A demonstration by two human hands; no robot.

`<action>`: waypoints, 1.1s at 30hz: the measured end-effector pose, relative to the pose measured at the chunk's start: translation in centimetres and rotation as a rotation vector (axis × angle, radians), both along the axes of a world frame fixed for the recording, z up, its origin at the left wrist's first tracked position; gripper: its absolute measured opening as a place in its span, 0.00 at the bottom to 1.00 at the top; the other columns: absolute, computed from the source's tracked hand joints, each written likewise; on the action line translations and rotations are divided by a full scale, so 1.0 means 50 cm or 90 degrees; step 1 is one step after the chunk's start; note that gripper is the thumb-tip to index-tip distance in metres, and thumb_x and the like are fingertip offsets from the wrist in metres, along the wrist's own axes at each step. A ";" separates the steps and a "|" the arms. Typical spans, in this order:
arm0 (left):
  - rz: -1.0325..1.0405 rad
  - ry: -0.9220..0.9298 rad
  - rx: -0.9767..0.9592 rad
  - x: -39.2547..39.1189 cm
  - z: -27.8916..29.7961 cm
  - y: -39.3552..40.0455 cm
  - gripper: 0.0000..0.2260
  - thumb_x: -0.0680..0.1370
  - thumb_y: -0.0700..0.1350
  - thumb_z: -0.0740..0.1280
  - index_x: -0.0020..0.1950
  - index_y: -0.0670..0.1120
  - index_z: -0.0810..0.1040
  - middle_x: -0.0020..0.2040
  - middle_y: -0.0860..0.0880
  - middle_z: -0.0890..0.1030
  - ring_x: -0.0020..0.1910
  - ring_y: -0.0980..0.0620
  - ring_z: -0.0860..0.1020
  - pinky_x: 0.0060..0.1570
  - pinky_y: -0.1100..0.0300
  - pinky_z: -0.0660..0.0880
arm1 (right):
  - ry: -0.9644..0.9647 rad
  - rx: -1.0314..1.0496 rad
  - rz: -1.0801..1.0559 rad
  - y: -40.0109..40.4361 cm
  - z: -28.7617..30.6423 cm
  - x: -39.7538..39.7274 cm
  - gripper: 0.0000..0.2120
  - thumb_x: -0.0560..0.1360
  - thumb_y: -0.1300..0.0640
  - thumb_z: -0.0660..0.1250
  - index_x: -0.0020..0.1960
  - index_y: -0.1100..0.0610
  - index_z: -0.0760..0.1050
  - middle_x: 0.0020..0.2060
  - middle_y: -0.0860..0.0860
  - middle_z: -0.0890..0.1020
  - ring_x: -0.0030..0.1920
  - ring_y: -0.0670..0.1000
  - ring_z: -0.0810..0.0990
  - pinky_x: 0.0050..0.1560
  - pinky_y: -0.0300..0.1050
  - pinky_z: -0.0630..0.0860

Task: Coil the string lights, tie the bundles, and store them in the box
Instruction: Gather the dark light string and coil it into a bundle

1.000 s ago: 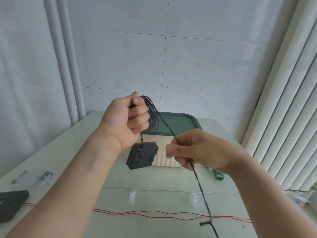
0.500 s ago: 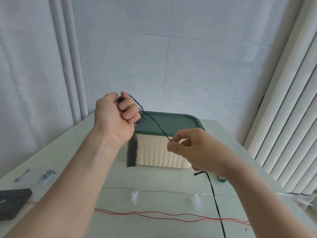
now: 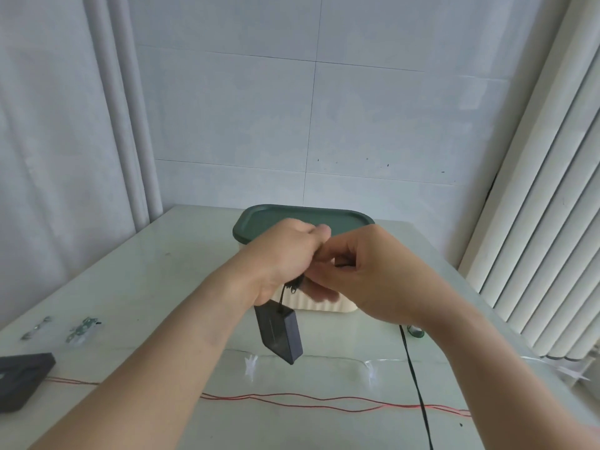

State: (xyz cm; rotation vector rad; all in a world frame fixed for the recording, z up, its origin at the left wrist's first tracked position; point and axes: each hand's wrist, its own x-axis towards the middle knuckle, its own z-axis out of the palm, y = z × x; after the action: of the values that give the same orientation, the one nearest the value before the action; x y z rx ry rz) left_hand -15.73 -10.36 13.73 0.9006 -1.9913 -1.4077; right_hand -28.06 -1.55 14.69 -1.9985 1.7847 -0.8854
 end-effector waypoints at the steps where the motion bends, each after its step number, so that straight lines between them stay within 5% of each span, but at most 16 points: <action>1: -0.022 -0.039 -0.012 -0.003 -0.003 0.003 0.20 0.85 0.48 0.54 0.37 0.42 0.74 0.26 0.46 0.77 0.23 0.46 0.72 0.23 0.62 0.63 | 0.000 0.003 0.005 0.001 0.001 -0.001 0.14 0.80 0.54 0.66 0.38 0.52 0.84 0.23 0.45 0.74 0.23 0.46 0.63 0.24 0.36 0.61; 5: -0.021 -0.110 -0.018 0.002 -0.001 -0.003 0.19 0.82 0.44 0.55 0.30 0.47 0.63 0.23 0.49 0.62 0.22 0.52 0.56 0.24 0.65 0.53 | -0.102 0.019 0.001 -0.001 -0.003 -0.004 0.10 0.78 0.53 0.70 0.40 0.53 0.85 0.22 0.45 0.67 0.24 0.48 0.62 0.27 0.41 0.62; 7: -0.024 -0.112 -0.027 0.010 0.004 -0.012 0.18 0.80 0.43 0.55 0.30 0.46 0.63 0.26 0.47 0.60 0.24 0.51 0.54 0.24 0.64 0.52 | -0.183 0.052 0.024 -0.002 -0.001 0.002 0.05 0.75 0.53 0.74 0.43 0.54 0.86 0.26 0.46 0.77 0.28 0.49 0.74 0.35 0.46 0.74; 9: 0.003 -0.073 0.000 0.018 0.009 -0.018 0.18 0.82 0.45 0.56 0.32 0.46 0.67 0.28 0.45 0.61 0.23 0.51 0.54 0.24 0.63 0.51 | -0.264 0.048 0.003 -0.008 -0.007 0.005 0.11 0.69 0.53 0.79 0.46 0.56 0.81 0.32 0.51 0.84 0.37 0.51 0.81 0.48 0.55 0.78; 12: 0.099 0.056 0.078 0.026 0.017 -0.029 0.17 0.85 0.50 0.56 0.39 0.45 0.73 0.24 0.51 0.60 0.19 0.55 0.55 0.20 0.67 0.51 | -0.286 0.031 -0.058 -0.016 -0.017 0.004 0.21 0.67 0.55 0.81 0.47 0.55 0.69 0.31 0.46 0.84 0.37 0.51 0.81 0.45 0.54 0.73; 17: 0.192 0.246 0.148 0.037 0.021 -0.054 0.15 0.85 0.47 0.53 0.41 0.45 0.72 0.23 0.54 0.59 0.19 0.56 0.55 0.21 0.64 0.50 | -0.155 0.141 -0.117 -0.022 -0.028 0.008 0.19 0.69 0.46 0.77 0.55 0.50 0.75 0.45 0.46 0.87 0.43 0.48 0.86 0.50 0.51 0.83; 20: 0.212 0.293 0.169 0.037 0.020 -0.061 0.15 0.84 0.45 0.53 0.42 0.44 0.72 0.22 0.54 0.60 0.19 0.56 0.55 0.21 0.64 0.50 | -0.211 0.287 -0.004 -0.015 -0.021 0.012 0.12 0.78 0.49 0.69 0.52 0.58 0.78 0.44 0.54 0.87 0.43 0.56 0.87 0.53 0.57 0.83; 23: 0.218 0.312 0.170 0.039 0.021 -0.063 0.15 0.84 0.45 0.53 0.41 0.45 0.72 0.21 0.55 0.60 0.19 0.56 0.56 0.21 0.65 0.50 | -0.239 0.394 0.162 0.003 -0.008 0.009 0.10 0.78 0.53 0.69 0.47 0.60 0.79 0.33 0.54 0.82 0.32 0.54 0.83 0.41 0.47 0.83; 25: 0.214 0.309 0.177 0.044 0.024 -0.064 0.15 0.84 0.45 0.53 0.40 0.45 0.72 0.22 0.54 0.60 0.19 0.56 0.55 0.23 0.63 0.49 | -0.297 0.347 0.141 0.003 0.001 -0.009 0.11 0.75 0.50 0.69 0.45 0.59 0.79 0.26 0.50 0.73 0.24 0.48 0.73 0.29 0.40 0.75; 28: 0.154 0.263 0.204 0.045 0.024 -0.061 0.17 0.84 0.50 0.53 0.41 0.45 0.73 0.25 0.53 0.59 0.20 0.55 0.54 0.24 0.63 0.48 | -0.470 0.151 -0.017 -0.011 0.005 -0.044 0.11 0.81 0.51 0.64 0.44 0.58 0.77 0.25 0.46 0.60 0.24 0.45 0.57 0.23 0.36 0.59; 33: -0.009 0.036 0.148 0.023 0.016 -0.027 0.16 0.82 0.55 0.57 0.42 0.46 0.73 0.26 0.53 0.61 0.21 0.55 0.55 0.22 0.63 0.50 | -0.461 -0.078 -0.148 -0.031 -0.006 -0.043 0.14 0.83 0.52 0.62 0.43 0.57 0.79 0.25 0.46 0.59 0.24 0.47 0.56 0.24 0.37 0.57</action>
State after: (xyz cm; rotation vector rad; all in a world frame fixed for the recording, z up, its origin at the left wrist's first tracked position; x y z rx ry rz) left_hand -14.58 -11.70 14.55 0.9363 -1.8207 -1.6796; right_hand -30.23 -3.12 14.39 -1.2721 1.5544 -1.5722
